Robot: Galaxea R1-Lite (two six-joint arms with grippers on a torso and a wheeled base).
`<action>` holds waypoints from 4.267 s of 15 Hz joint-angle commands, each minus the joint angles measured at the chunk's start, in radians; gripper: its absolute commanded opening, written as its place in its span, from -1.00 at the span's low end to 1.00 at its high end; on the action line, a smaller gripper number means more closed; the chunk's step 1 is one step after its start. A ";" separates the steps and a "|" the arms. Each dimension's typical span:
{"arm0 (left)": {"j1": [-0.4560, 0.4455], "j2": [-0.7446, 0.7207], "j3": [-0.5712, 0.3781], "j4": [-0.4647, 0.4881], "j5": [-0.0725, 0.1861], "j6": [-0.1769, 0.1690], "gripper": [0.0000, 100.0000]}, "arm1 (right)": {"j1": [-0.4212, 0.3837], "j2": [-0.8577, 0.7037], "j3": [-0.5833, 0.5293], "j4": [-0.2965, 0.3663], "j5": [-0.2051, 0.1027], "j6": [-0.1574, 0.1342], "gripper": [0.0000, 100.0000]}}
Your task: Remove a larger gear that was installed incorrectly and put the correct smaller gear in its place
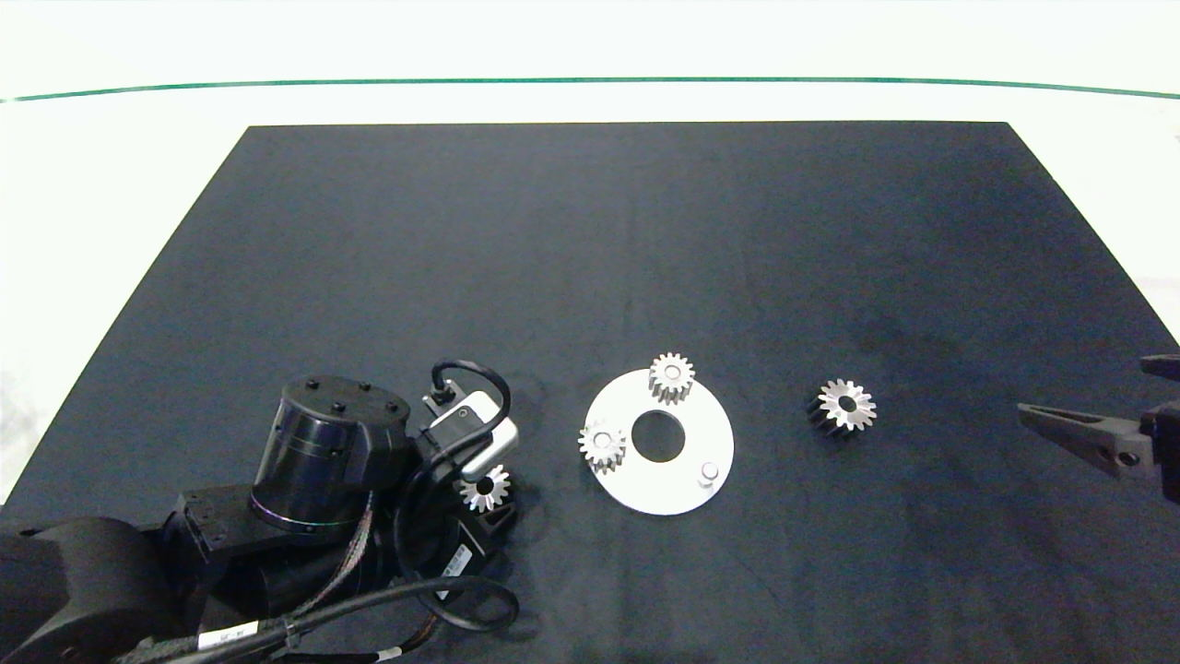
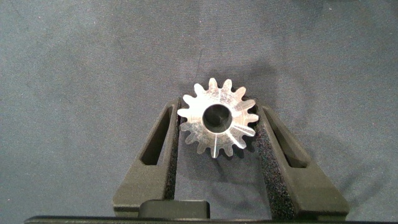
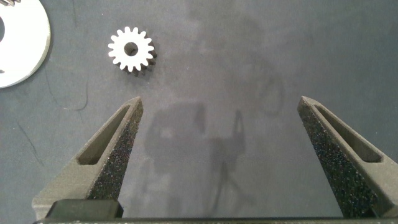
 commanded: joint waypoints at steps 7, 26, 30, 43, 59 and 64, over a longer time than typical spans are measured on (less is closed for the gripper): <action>-0.054 -0.094 -0.075 0.108 0.045 0.011 -0.56 | -0.012 -0.038 -0.003 0.024 0.002 -0.003 1.00; -0.348 0.019 -0.455 0.476 0.149 -0.027 -0.56 | -0.071 -0.314 -0.001 0.130 -0.002 0.003 1.00; -0.377 0.085 -0.500 0.476 0.154 -0.029 -0.56 | -0.068 -0.333 0.000 0.141 -0.001 0.005 1.00; -0.430 0.271 -0.690 0.476 0.154 -0.024 -0.56 | -0.063 -0.360 0.034 0.147 -0.001 0.011 1.00; -0.379 0.358 -0.774 0.468 0.154 0.022 -0.56 | -0.061 -0.388 0.066 0.147 0.001 0.012 1.00; -0.364 0.363 -0.774 0.453 0.154 0.031 -0.56 | -0.057 -0.388 0.072 0.148 0.001 0.018 1.00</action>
